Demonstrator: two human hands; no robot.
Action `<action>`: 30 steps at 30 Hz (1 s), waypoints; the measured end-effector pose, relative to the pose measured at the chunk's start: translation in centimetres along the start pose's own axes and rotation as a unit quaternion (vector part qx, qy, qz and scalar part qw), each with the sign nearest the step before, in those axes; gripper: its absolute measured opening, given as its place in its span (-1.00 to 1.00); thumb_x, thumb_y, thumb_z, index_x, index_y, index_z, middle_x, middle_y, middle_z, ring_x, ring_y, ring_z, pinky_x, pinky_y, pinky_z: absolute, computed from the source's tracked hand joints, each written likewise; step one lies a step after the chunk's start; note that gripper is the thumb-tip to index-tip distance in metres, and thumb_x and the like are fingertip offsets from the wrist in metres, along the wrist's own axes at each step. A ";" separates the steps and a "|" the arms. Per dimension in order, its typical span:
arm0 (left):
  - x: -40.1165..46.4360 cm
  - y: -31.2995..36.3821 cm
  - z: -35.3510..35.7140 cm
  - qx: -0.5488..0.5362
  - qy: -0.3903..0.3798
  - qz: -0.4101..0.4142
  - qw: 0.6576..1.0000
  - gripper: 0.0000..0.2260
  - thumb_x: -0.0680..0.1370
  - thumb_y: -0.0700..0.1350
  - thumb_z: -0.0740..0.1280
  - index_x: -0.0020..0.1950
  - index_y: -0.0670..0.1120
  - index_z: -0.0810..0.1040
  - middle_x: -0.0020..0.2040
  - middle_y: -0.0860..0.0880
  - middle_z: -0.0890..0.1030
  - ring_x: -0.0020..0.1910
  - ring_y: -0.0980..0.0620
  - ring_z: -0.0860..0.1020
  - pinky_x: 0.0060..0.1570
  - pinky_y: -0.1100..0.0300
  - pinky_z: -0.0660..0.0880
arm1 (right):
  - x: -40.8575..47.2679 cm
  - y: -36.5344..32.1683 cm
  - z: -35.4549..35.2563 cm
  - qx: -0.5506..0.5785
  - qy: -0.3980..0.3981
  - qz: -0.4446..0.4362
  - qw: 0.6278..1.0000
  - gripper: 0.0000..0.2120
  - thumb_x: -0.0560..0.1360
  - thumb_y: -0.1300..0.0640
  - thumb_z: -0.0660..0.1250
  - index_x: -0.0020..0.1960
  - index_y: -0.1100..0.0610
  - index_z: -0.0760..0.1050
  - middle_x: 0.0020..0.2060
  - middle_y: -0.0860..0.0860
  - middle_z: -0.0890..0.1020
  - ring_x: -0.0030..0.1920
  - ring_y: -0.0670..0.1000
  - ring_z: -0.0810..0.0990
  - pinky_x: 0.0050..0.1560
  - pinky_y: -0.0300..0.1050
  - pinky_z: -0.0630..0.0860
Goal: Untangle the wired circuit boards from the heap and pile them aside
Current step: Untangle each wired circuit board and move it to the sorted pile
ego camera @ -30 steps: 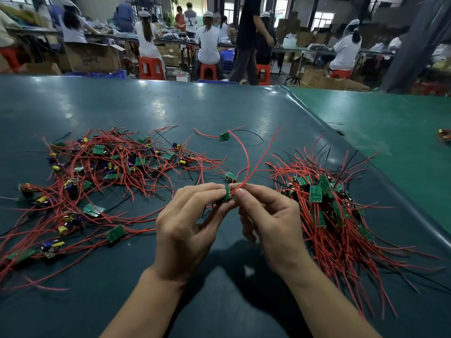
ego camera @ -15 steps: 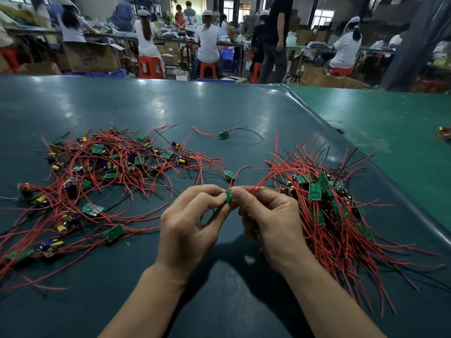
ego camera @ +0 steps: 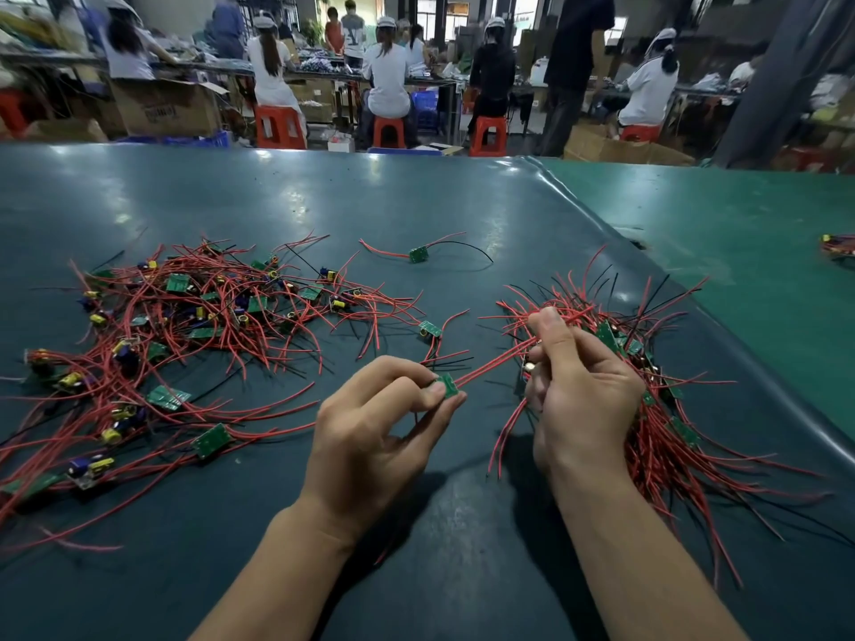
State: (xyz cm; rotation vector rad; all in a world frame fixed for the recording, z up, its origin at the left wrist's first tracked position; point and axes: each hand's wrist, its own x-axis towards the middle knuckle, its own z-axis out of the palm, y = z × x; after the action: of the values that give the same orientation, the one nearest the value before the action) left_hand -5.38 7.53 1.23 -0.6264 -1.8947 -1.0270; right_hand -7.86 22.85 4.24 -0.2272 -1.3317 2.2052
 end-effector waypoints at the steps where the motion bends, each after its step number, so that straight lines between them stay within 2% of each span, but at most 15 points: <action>1: 0.0 0.1 0.0 -0.002 -0.003 0.002 1.000 -0.79 0.42 -0.25 0.54 -0.34 -0.25 0.56 -0.21 -0.06 0.61 -0.24 0.06 0.59 -0.20 0.21 0.53 | 0.1 -0.1 0.0 0.016 0.005 0.010 1.000 -0.74 0.54 0.20 0.38 -0.33 0.17 0.60 -0.56 -0.04 0.48 -0.64 -0.14 0.25 -0.60 -0.38 0.15; 4: -0.1 0.1 0.1 -0.006 -0.012 0.004 1.000 -0.78 0.42 -0.24 0.54 -0.34 -0.26 0.56 -0.21 -0.07 0.61 -0.25 0.04 0.59 -0.23 0.17 0.53 | 0.4 -0.3 -0.2 0.089 -0.007 0.091 0.992 -0.64 0.62 0.15 0.25 -0.33 0.21 0.49 -0.60 -0.05 0.35 -0.67 -0.14 0.21 -0.61 -0.39 0.12; 7: -0.2 -0.2 -0.2 0.004 0.005 -0.010 1.000 -0.77 0.41 -0.25 0.55 -0.36 -0.25 0.54 -0.22 -0.07 0.61 -0.23 0.08 0.60 -0.22 0.20 0.54 | 0.3 -0.2 -0.3 0.122 -0.060 0.160 0.978 -0.67 0.63 0.10 0.21 -0.25 0.21 0.50 -0.55 -0.05 0.40 -0.66 -0.16 0.22 -0.66 -0.37 0.13; 9: -0.2 -0.4 -0.5 0.006 0.023 -0.017 1.000 -0.76 0.40 -0.26 0.55 -0.37 -0.25 0.53 -0.21 -0.07 0.61 -0.23 0.09 0.59 -0.19 0.24 0.54 | 0.2 0.0 -0.3 0.098 -0.080 0.133 0.983 -0.72 0.62 0.14 0.24 -0.22 0.21 0.55 -0.52 -0.02 0.49 -0.65 -0.16 0.25 -0.63 -0.39 0.15; 13: -0.2 -0.3 -0.5 0.006 0.035 -0.010 0.999 -0.76 0.40 -0.26 0.55 -0.37 -0.25 0.53 -0.21 -0.07 0.61 -0.22 0.06 0.60 -0.18 0.25 0.54 | 0.2 0.2 -0.6 0.010 -0.052 0.020 0.998 -0.80 0.60 0.26 0.28 -0.16 0.16 0.60 -0.51 0.02 0.56 -0.65 -0.12 0.31 -0.60 -0.36 0.21; 17: -0.2 -0.1 -0.2 0.003 0.017 0.000 1.000 -0.76 0.40 -0.28 0.56 -0.36 -0.26 0.54 -0.21 -0.07 0.62 -0.22 0.03 0.62 -0.21 0.19 0.55 | 0.1 0.8 -1.0 -0.128 0.004 -0.066 0.990 -0.78 0.60 0.28 0.26 0.17 0.11 0.59 -0.55 0.00 0.54 -0.62 -0.10 0.35 -0.58 -0.31 0.30; 19: -0.3 -0.2 -0.2 0.004 0.020 -0.002 1.000 -0.76 0.40 -0.27 0.56 -0.36 -0.26 0.54 -0.21 -0.07 0.62 -0.23 0.04 0.61 -0.21 0.20 0.54 | 0.0 0.9 -1.1 -0.155 0.014 -0.095 0.983 -0.75 0.60 0.26 0.25 0.23 0.09 0.57 -0.54 -0.01 0.55 -0.62 -0.10 0.37 -0.57 -0.29 0.33; 20: -0.3 -0.3 -0.2 0.007 0.028 -0.007 1.000 -0.76 0.40 -0.26 0.55 -0.36 -0.25 0.53 -0.21 -0.07 0.62 -0.23 0.05 0.61 -0.20 0.21 0.54 | 0.1 0.8 -1.0 -0.139 0.004 -0.081 0.987 -0.77 0.61 0.25 0.25 0.20 0.08 0.57 -0.54 0.00 0.55 -0.62 -0.09 0.37 -0.58 -0.29 0.33; 22: -0.2 -0.4 -0.1 0.013 0.051 -0.024 0.998 -0.76 0.42 -0.25 0.53 -0.36 -0.24 0.52 -0.20 -0.07 0.61 -0.22 0.07 0.59 -0.16 0.26 0.53 | 0.0 0.6 -0.7 -0.065 -0.066 0.006 0.996 -0.89 0.60 0.14 0.30 0.11 0.10 0.54 -0.52 0.02 0.55 -0.64 -0.08 0.36 -0.60 -0.31 0.31; 23: -0.2 -0.5 -0.1 0.017 0.063 -0.032 0.997 -0.76 0.42 -0.24 0.53 -0.36 -0.24 0.52 -0.20 -0.07 0.61 -0.21 0.08 0.59 -0.14 0.29 0.51 | -0.2 0.6 -0.5 -0.042 -0.127 0.074 0.988 -0.80 0.55 0.02 0.34 0.07 0.13 0.52 -0.51 0.03 0.56 -0.64 -0.08 0.37 -0.61 -0.32 0.30; 25: -0.3 -0.6 -0.1 0.024 0.072 -0.037 0.996 -0.77 0.44 -0.25 0.51 -0.35 -0.25 0.53 -0.19 -0.07 0.61 -0.19 0.09 0.58 -0.11 0.30 0.50 | -1.1 0.9 -0.2 -0.064 -0.264 0.192 0.943 -0.56 0.38 -0.17 0.37 0.05 0.16 0.57 -0.49 0.03 0.56 -0.62 -0.10 0.38 -0.61 -0.34 0.29; 27: -0.4 -0.7 -0.3 0.022 0.054 -0.034 0.998 -0.81 0.45 -0.26 0.48 -0.33 -0.26 0.55 -0.17 -0.07 0.61 -0.15 0.11 0.59 -0.10 0.29 0.50 | -2.3 1.3 0.1 -0.087 -0.351 0.215 0.907 -0.59 0.36 -0.12 0.40 0.03 0.16 0.65 -0.48 0.03 0.54 -0.59 -0.10 0.40 -0.60 -0.34 0.31; 28: -0.4 -0.8 -0.3 0.019 0.047 -0.032 0.998 -0.82 0.45 -0.27 0.48 -0.33 -0.26 0.56 -0.17 -0.07 0.62 -0.14 0.12 0.59 -0.10 0.29 0.51 | -2.6 1.5 0.1 -0.086 -0.362 0.204 0.906 -0.64 0.38 -0.07 0.40 0.02 0.16 0.67 -0.48 0.03 0.53 -0.59 -0.10 0.40 -0.60 -0.33 0.31; 30: -0.3 -0.7 -0.4 0.015 0.040 -0.031 0.999 -0.80 0.45 -0.26 0.49 -0.33 -0.26 0.56 -0.17 -0.07 0.62 -0.15 0.10 0.60 -0.13 0.26 0.52 | -2.5 1.6 0.1 -0.081 -0.334 0.166 0.924 -0.75 0.46 -0.01 0.37 -0.01 0.14 0.69 -0.51 0.00 0.48 -0.60 -0.10 0.35 -0.59 -0.32 0.28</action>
State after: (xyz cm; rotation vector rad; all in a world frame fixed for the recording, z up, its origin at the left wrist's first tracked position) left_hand -5.58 6.83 0.77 -0.5040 -1.8670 -1.0452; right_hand -6.41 20.88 2.63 0.2965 -1.9589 2.5775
